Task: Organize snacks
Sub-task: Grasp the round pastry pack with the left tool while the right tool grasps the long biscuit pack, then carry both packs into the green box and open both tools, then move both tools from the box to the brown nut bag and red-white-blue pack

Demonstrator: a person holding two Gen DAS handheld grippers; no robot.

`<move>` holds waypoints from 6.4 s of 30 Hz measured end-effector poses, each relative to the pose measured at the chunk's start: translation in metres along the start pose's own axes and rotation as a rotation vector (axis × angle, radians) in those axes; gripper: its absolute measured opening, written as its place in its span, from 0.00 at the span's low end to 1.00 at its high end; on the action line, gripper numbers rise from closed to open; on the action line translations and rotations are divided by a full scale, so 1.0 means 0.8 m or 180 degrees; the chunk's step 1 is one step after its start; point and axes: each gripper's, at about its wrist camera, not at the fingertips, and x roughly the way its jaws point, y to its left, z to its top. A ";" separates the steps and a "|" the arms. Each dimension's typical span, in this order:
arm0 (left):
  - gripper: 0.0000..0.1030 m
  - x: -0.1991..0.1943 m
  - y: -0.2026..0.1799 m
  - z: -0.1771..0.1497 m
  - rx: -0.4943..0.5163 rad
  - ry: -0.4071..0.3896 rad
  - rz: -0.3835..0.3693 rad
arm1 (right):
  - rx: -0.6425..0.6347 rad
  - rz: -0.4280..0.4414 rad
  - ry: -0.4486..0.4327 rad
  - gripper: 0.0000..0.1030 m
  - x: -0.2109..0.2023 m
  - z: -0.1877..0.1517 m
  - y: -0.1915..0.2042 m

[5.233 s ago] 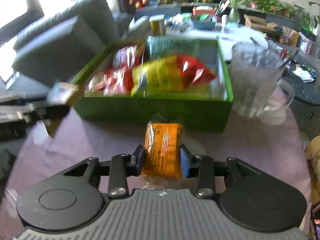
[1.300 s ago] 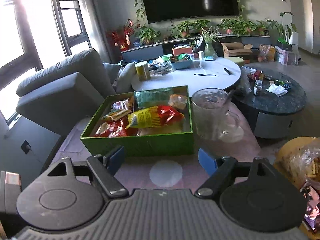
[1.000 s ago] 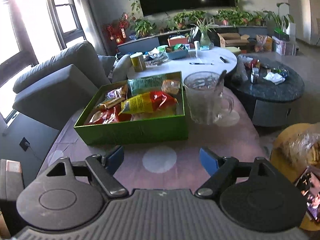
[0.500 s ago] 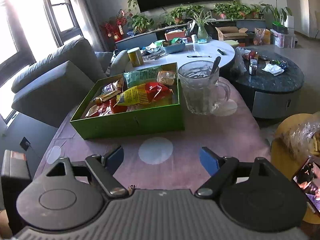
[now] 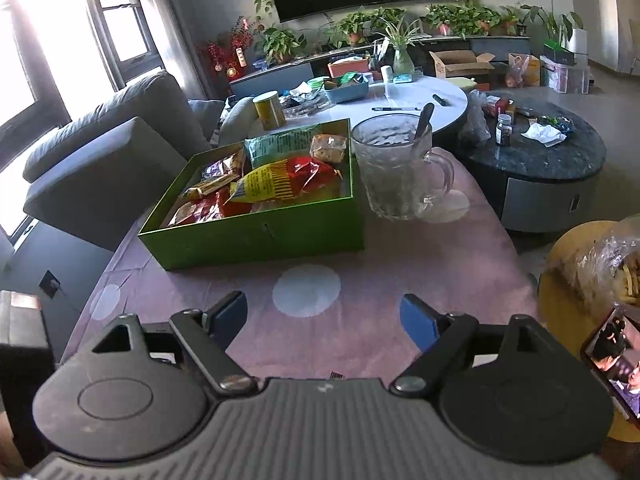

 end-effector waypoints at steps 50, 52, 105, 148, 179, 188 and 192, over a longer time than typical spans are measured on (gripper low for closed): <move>0.52 -0.060 0.072 -0.026 -0.0613 -0.0327 0.0217 | -0.0998 0.0354 0.0643 0.75 0.048 -0.053 0.058; 0.52 -0.062 0.072 -0.024 -0.0606 -0.0338 0.0217 | -0.0915 0.0366 0.0568 0.75 0.046 -0.045 0.056; 0.52 -0.035 0.083 0.050 -0.0386 -0.0439 0.0228 | 0.0248 -0.0191 -0.0197 0.76 0.152 0.103 0.010; 0.63 0.013 0.062 0.156 -0.0259 -0.0944 0.0206 | 0.0399 -0.0037 -0.0513 0.77 0.080 0.103 -0.017; 0.75 -0.058 0.007 0.023 -0.0250 -0.0653 0.0020 | -0.0120 -0.0081 0.0334 0.77 -0.004 -0.016 -0.042; 0.75 -0.056 -0.009 0.005 -0.0257 -0.0553 0.0016 | -0.0371 -0.0042 0.0526 0.78 -0.031 -0.078 -0.067; 0.76 -0.055 -0.014 0.001 -0.0276 -0.0533 0.0015 | -0.0550 -0.0078 0.0627 0.79 -0.030 -0.100 -0.071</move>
